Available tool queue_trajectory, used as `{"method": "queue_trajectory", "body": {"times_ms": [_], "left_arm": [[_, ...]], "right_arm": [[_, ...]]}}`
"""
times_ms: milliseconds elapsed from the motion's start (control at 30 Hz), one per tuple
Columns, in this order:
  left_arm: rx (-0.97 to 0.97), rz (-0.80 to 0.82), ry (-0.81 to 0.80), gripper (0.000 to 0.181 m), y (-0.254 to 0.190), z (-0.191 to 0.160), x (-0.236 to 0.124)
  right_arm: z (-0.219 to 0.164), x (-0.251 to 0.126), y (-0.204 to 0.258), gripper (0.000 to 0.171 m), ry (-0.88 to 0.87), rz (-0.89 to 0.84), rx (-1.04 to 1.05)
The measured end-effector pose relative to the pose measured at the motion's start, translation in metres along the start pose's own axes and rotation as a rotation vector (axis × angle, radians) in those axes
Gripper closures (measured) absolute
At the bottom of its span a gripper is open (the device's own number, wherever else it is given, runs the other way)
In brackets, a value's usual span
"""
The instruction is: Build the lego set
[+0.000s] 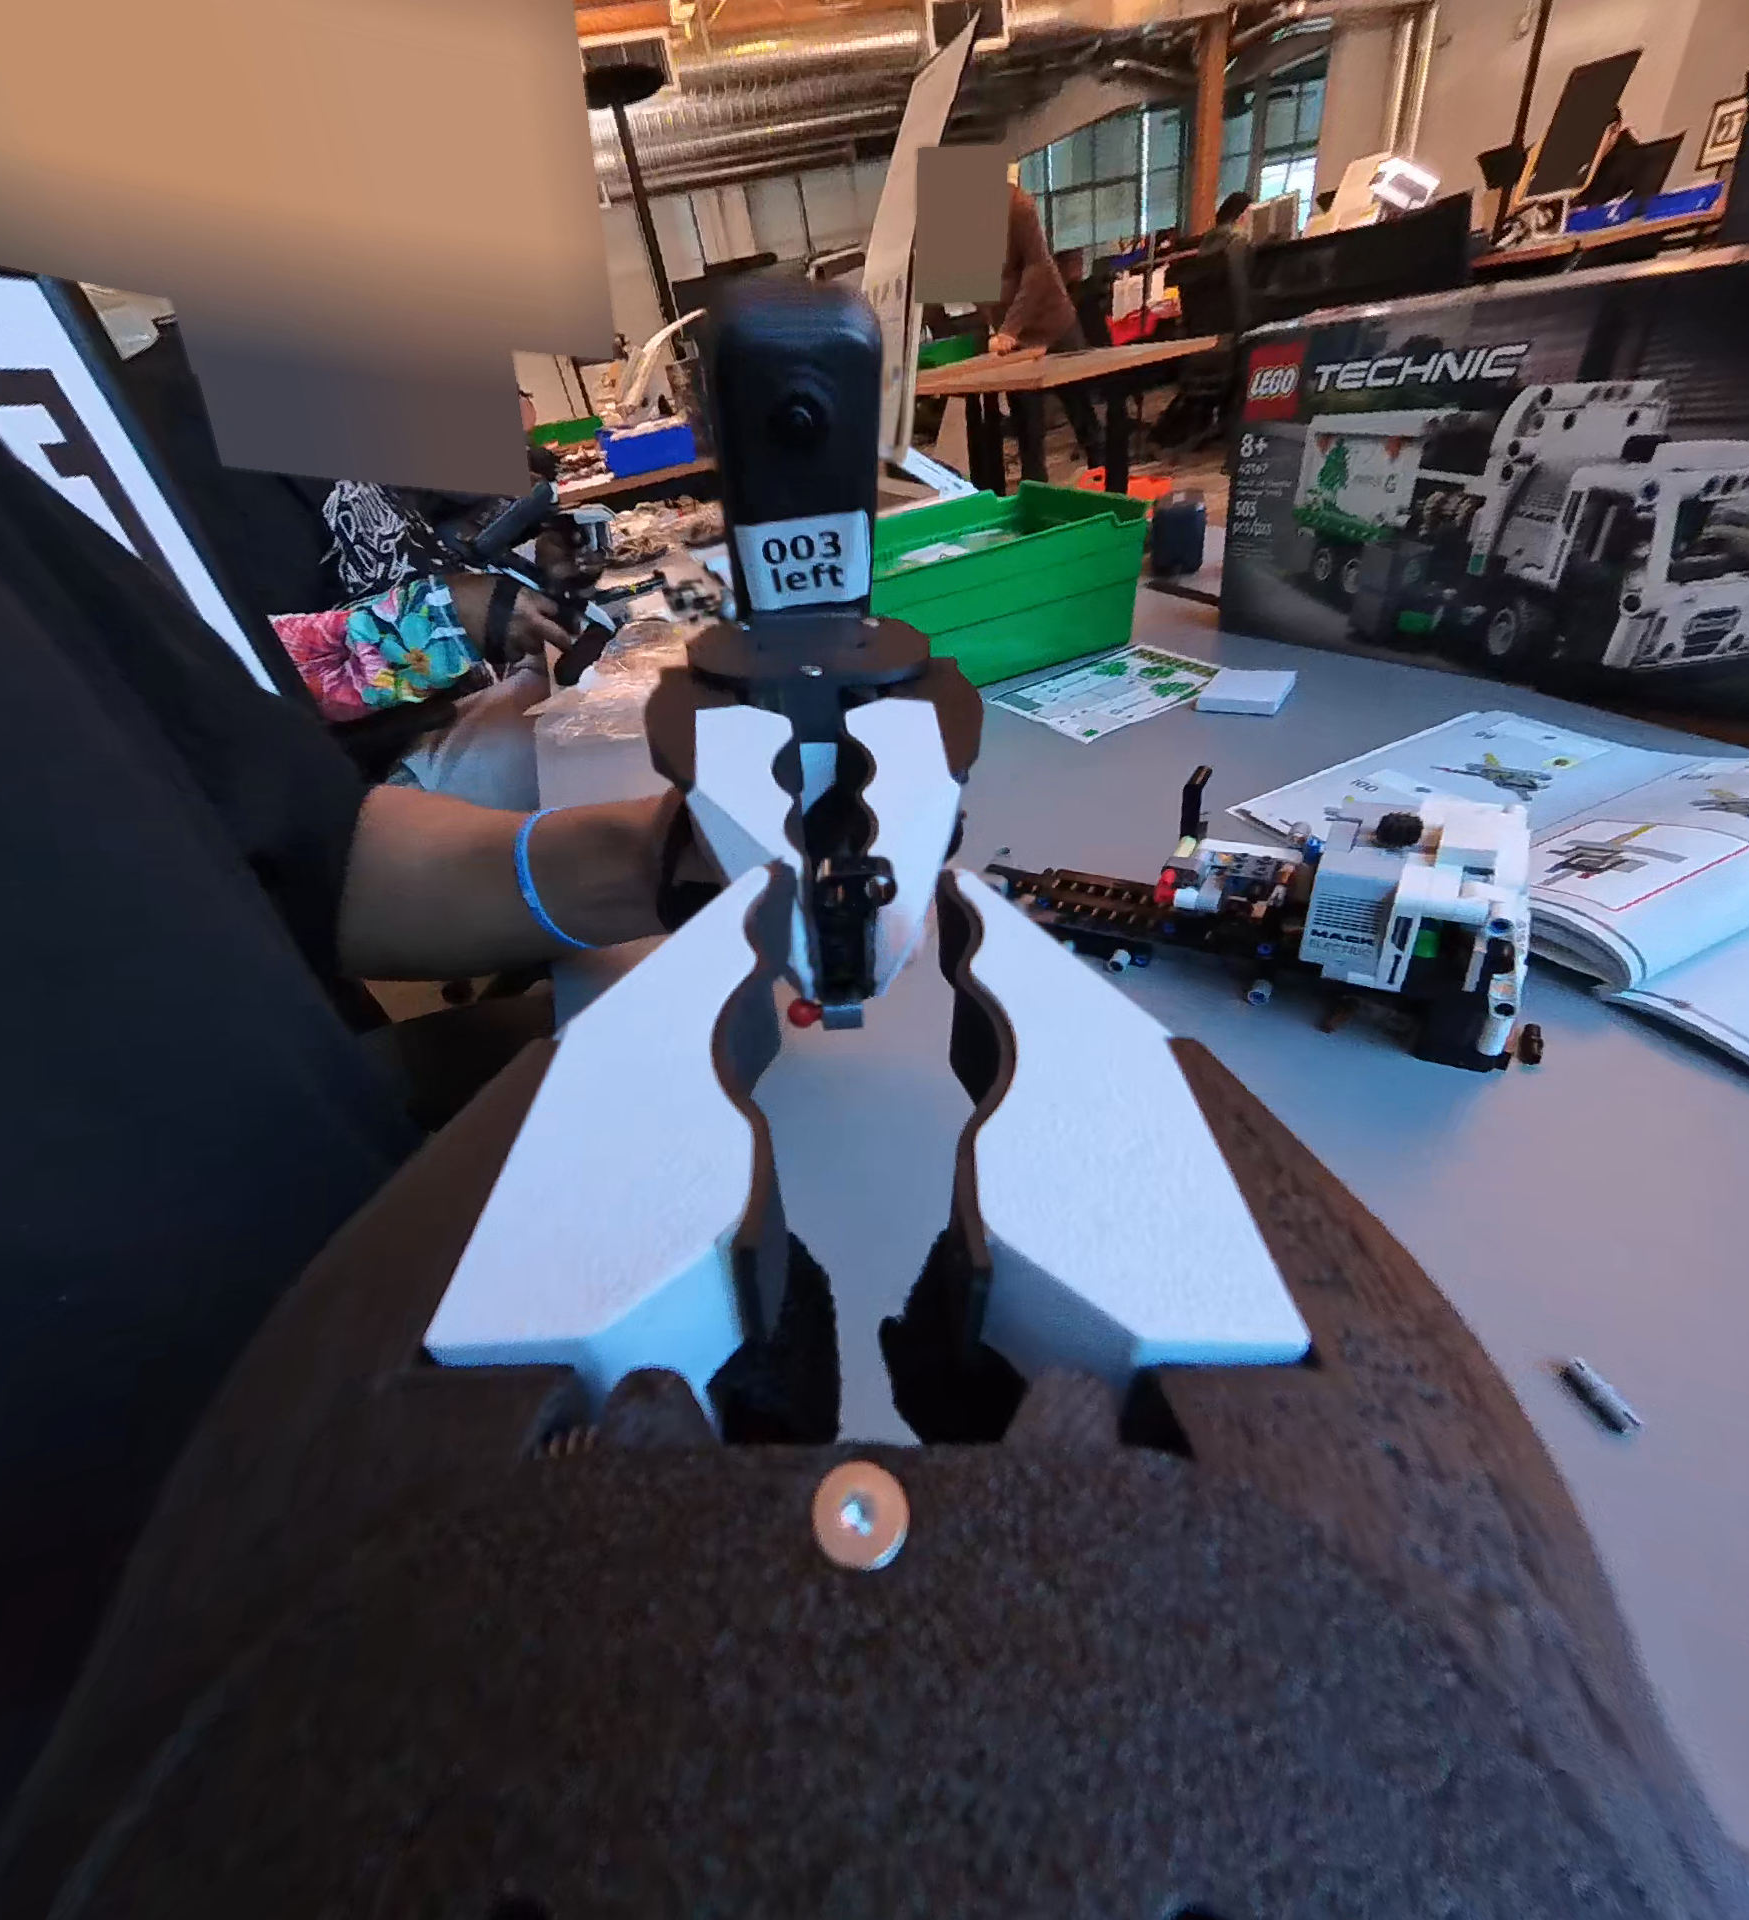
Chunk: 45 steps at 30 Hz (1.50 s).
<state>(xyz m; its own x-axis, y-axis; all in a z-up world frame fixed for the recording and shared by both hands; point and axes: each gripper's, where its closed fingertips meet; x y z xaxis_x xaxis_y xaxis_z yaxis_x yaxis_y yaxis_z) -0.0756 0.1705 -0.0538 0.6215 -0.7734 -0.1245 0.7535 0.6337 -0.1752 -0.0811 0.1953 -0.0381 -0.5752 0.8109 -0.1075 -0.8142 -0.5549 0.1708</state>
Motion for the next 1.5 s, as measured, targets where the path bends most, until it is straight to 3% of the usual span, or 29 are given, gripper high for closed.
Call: {"method": "queue_trajectory", "body": {"times_ms": [167,633,767,900,967,1333,1500], "left_arm": [[0.015,0.023,0.011,0.176,0.000,0.002,-0.001],[0.000,0.019,0.027,0.176,0.006,-0.002,-0.005],[-0.045,0.013,0.000,0.176,0.014,-0.003,-0.010],[-0.083,-0.005,-0.037,0.176,0.020,0.002,-0.020],[-0.096,-0.027,-0.044,0.176,0.022,0.005,-0.022],[-0.064,-0.008,0.014,0.177,0.032,-0.012,-0.009],[-0.038,0.010,0.030,0.177,0.031,-0.017,-0.011]], "right_arm": [[0.000,0.002,0.002,0.157,-0.015,0.020,0.005],[0.000,0.000,-0.005,0.157,-0.026,0.005,0.065],[0.002,-0.029,-0.022,0.152,-0.049,-0.062,0.081],[-0.075,-0.066,-0.049,0.151,0.324,-0.211,0.063],[-0.100,-0.072,-0.047,0.151,0.396,-0.237,0.072],[-0.150,-0.071,-0.062,0.148,0.646,-0.374,0.001],[-0.146,-0.058,-0.041,0.146,0.615,-0.264,0.063]]}}
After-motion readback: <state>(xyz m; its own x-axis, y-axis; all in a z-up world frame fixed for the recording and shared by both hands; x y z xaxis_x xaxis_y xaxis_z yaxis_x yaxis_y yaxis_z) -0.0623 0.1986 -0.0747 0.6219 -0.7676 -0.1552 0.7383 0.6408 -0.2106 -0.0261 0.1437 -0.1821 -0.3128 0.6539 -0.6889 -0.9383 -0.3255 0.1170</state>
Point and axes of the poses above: each gripper's, where its closed fingertips meet, x out along the fingers, z out of its top, y = z × x across the jaws, and after that the axes turned 2 degrees about y, right-handed
